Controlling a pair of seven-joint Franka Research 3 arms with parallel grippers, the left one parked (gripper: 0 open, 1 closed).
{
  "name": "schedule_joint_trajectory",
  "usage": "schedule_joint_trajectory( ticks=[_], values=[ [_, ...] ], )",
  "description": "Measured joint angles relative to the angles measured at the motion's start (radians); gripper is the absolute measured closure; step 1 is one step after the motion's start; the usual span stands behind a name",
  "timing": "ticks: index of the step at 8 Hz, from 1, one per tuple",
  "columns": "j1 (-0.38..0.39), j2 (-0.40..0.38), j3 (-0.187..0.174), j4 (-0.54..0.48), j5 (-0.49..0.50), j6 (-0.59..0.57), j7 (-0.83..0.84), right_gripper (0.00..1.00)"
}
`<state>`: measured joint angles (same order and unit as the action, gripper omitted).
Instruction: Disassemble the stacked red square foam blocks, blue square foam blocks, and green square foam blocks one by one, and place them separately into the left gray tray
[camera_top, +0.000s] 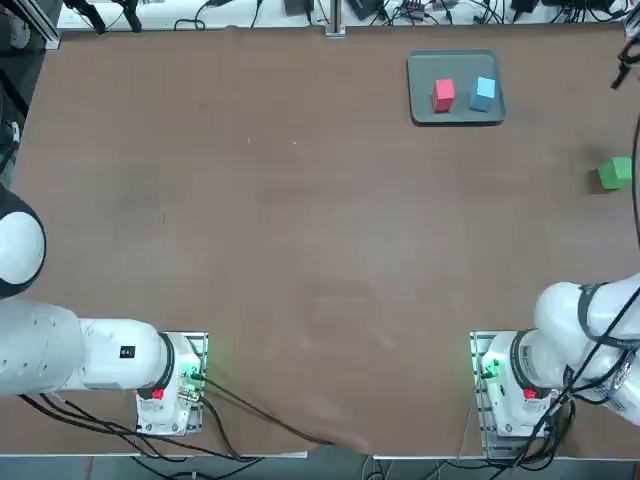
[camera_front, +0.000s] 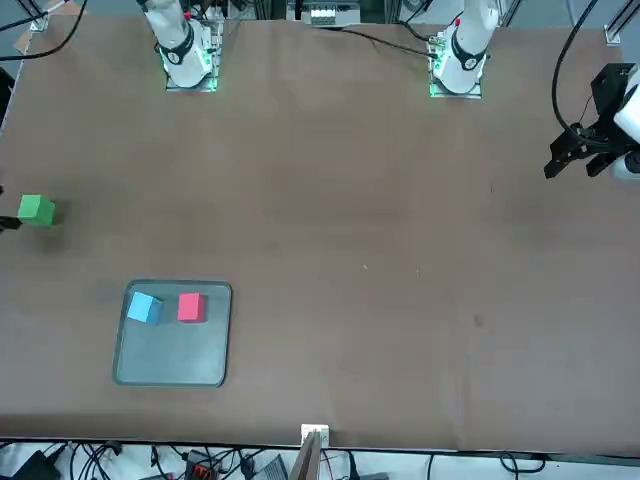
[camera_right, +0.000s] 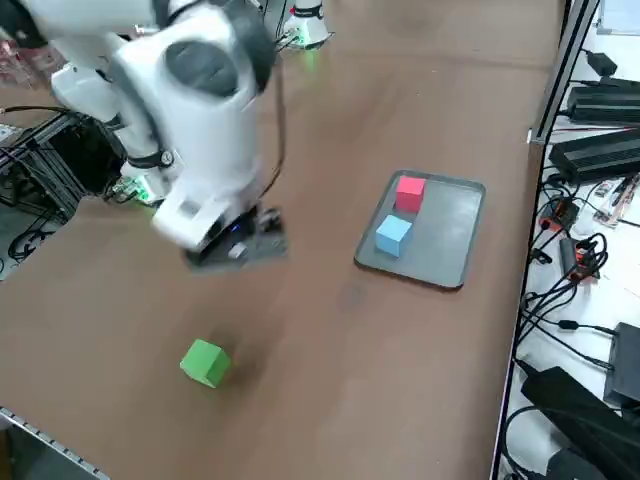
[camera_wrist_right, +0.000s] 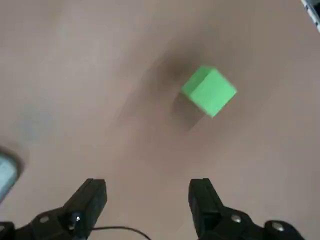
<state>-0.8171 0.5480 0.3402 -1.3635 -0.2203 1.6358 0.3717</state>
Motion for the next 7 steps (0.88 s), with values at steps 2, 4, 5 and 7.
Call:
schedule_joint_trajectory(
  ticks=[2,4,5,7],
  values=[
    [-0.078,0.052,0.0,-0.025,0.0,0.096,-0.224,0.0],
    [-0.107,0.111,0.0,-0.037,-0.004,0.168,-0.401,0.0],
    [-0.117,0.133,0.0,-0.045,-0.008,0.19,-0.507,0.0],
    [-0.137,0.154,0.001,-0.088,-0.037,0.262,-0.685,0.0]
  ],
)
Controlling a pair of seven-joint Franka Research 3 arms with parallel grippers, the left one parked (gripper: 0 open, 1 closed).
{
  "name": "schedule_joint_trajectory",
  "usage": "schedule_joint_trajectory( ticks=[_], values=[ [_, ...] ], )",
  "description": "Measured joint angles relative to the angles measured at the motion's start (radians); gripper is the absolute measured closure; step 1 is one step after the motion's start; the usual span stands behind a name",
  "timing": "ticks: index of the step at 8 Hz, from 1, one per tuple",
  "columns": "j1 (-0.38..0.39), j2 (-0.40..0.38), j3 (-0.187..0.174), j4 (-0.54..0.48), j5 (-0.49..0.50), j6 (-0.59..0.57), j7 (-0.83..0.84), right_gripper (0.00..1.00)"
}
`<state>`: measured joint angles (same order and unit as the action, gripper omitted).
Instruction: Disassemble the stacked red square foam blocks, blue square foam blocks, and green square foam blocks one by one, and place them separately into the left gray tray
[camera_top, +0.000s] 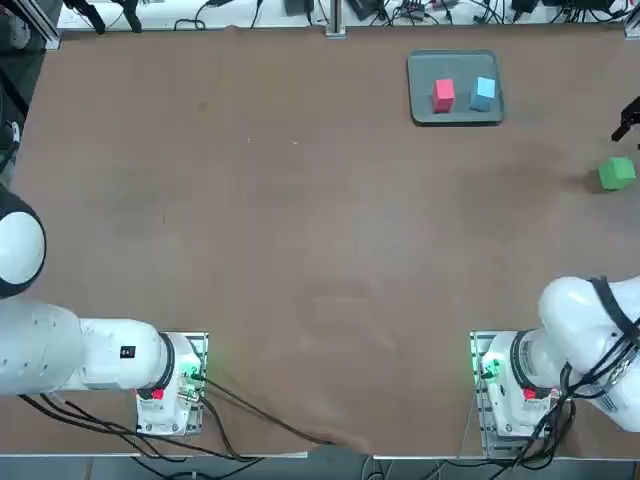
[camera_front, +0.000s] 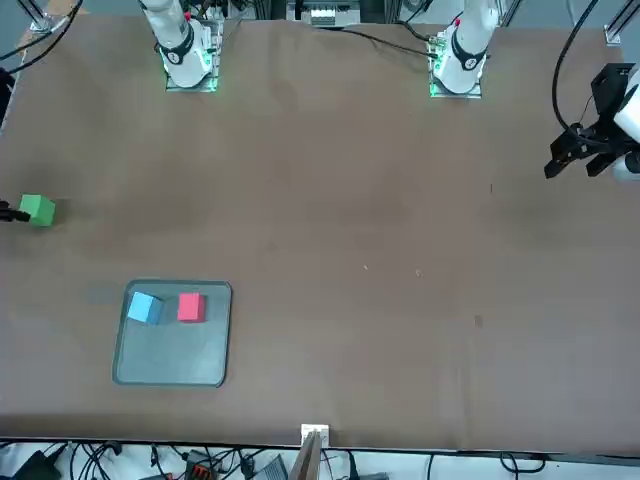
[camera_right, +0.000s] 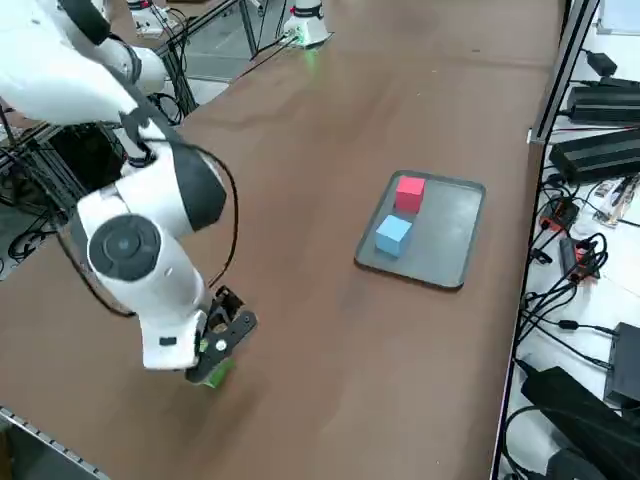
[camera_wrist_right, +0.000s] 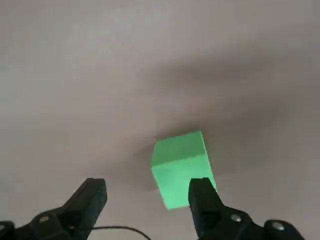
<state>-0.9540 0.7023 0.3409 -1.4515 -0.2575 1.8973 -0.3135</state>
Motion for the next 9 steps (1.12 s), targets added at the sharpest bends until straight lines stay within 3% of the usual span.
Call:
schedule_joint_trajectory(
  ticks=[2,9],
  values=[
    [-0.022,0.001,0.001,-0.036,-0.065,0.051,-0.101,0.0],
    [-0.049,-0.001,0.007,-0.107,-0.074,0.132,-0.135,0.0]
  ],
)
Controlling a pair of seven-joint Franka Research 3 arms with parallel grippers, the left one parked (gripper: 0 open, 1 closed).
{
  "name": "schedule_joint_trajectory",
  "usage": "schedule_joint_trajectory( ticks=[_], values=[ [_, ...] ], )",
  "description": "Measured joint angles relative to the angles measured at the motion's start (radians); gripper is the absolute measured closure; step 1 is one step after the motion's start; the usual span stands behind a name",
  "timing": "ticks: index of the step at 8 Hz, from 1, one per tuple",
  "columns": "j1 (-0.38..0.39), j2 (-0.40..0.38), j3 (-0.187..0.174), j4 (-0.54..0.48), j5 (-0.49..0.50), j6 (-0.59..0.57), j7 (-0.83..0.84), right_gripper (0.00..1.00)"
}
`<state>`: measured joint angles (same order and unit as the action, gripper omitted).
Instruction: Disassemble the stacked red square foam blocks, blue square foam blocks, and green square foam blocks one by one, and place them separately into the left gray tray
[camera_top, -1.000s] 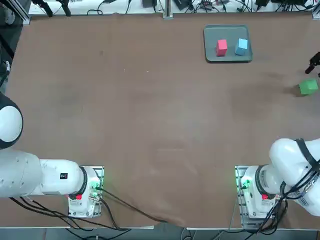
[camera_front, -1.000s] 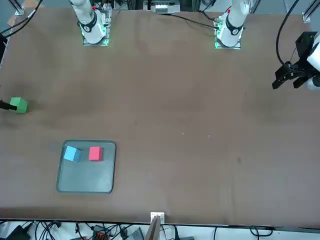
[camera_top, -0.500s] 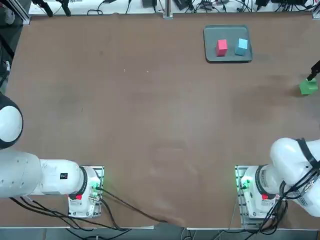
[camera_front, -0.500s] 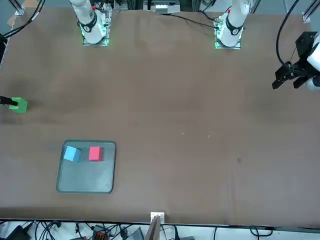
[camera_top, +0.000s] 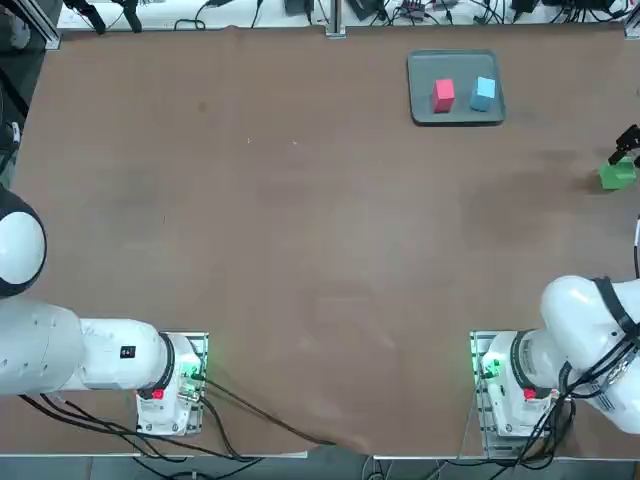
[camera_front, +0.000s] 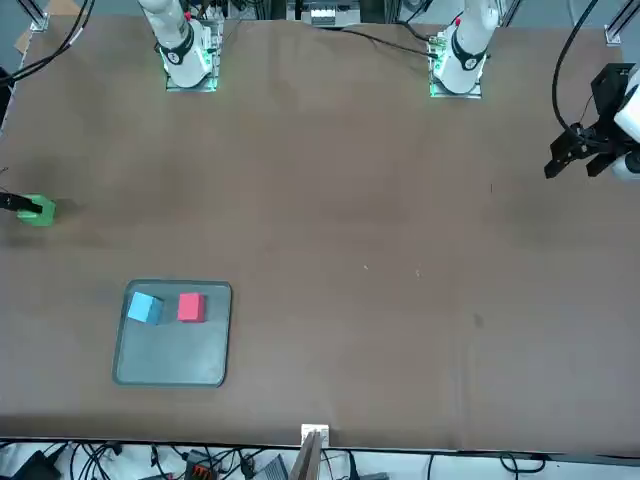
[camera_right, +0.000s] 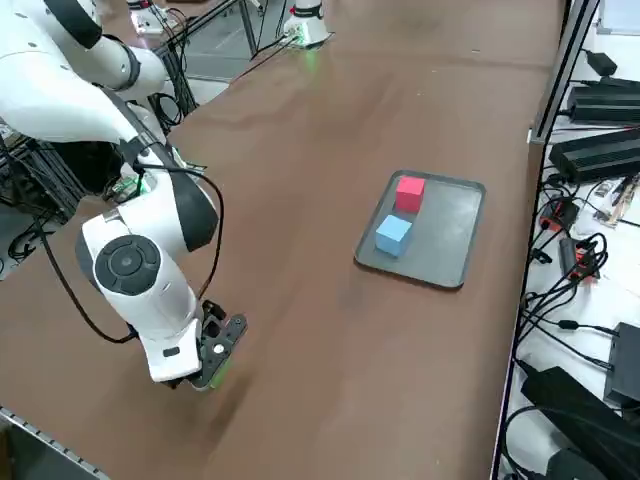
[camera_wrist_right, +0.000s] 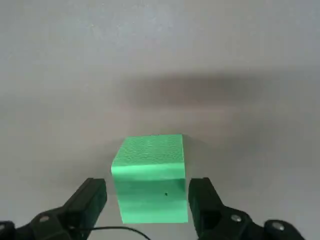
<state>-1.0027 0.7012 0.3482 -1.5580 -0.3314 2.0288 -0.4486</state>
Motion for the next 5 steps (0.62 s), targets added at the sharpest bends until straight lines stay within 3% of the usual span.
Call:
schedule_joint_trajectory(
  ticks=[5],
  values=[
    [-0.021,0.0,0.0,-0.05,0.0,0.061,0.0,0.0]
  ],
)
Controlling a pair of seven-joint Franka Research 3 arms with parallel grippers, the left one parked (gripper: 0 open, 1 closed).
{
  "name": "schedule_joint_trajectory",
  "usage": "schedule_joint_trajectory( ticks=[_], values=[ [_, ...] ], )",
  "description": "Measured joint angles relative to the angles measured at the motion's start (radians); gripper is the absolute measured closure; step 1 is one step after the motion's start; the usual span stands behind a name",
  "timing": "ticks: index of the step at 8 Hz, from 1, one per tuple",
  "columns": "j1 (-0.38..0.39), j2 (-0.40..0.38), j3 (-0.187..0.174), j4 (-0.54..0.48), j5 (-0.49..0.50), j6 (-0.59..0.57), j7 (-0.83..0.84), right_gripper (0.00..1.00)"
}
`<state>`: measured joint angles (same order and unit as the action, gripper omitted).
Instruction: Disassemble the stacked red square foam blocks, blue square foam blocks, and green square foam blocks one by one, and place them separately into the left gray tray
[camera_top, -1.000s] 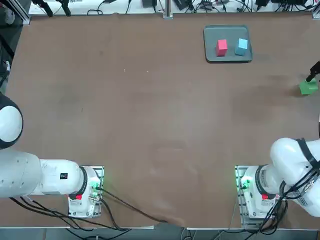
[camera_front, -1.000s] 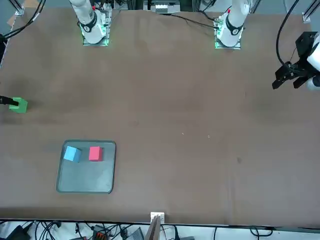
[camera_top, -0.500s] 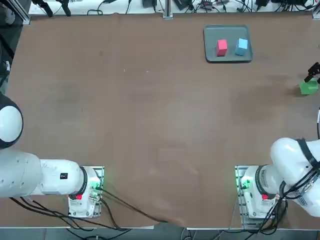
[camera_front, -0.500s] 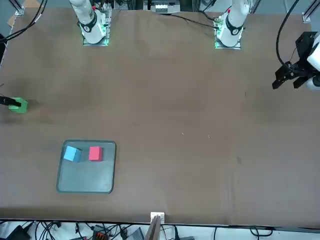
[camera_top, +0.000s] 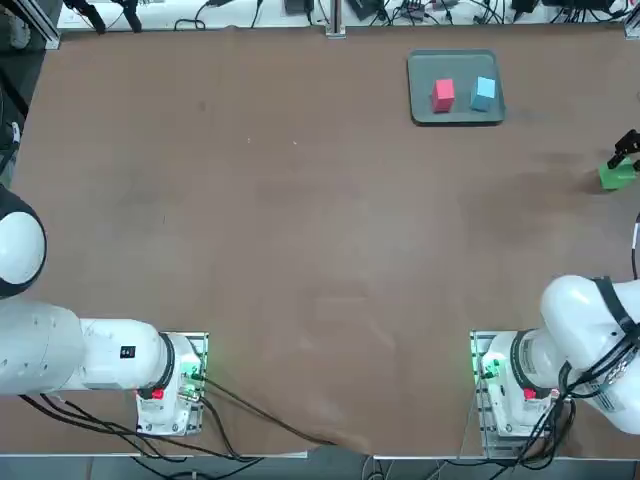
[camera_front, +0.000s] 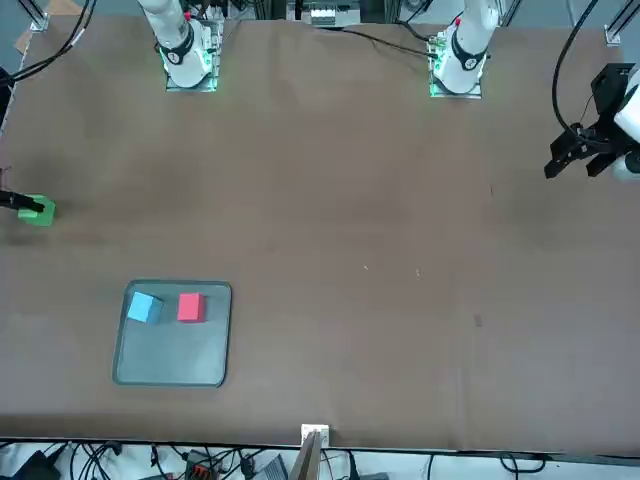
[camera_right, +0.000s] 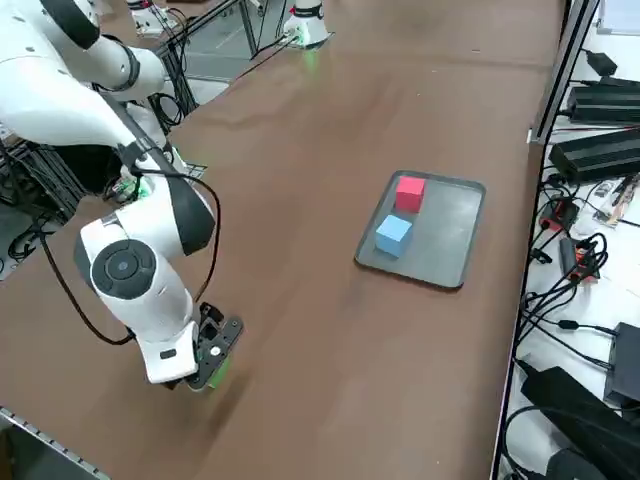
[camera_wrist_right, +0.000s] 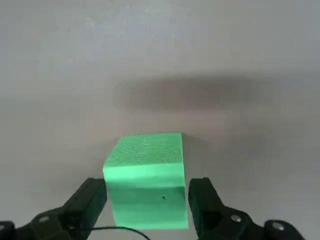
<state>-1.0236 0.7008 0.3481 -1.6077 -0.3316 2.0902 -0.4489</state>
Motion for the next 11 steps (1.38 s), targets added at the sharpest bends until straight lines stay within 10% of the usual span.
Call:
schedule_joint_trajectory(
  ticks=[8,11],
  values=[
    [-0.036,-0.032,0.025,-0.115,-0.009,0.159,0.001,0.24],
    [-0.036,-0.16,0.265,-0.055,-0.008,-0.089,0.021,0.24]
  ],
)
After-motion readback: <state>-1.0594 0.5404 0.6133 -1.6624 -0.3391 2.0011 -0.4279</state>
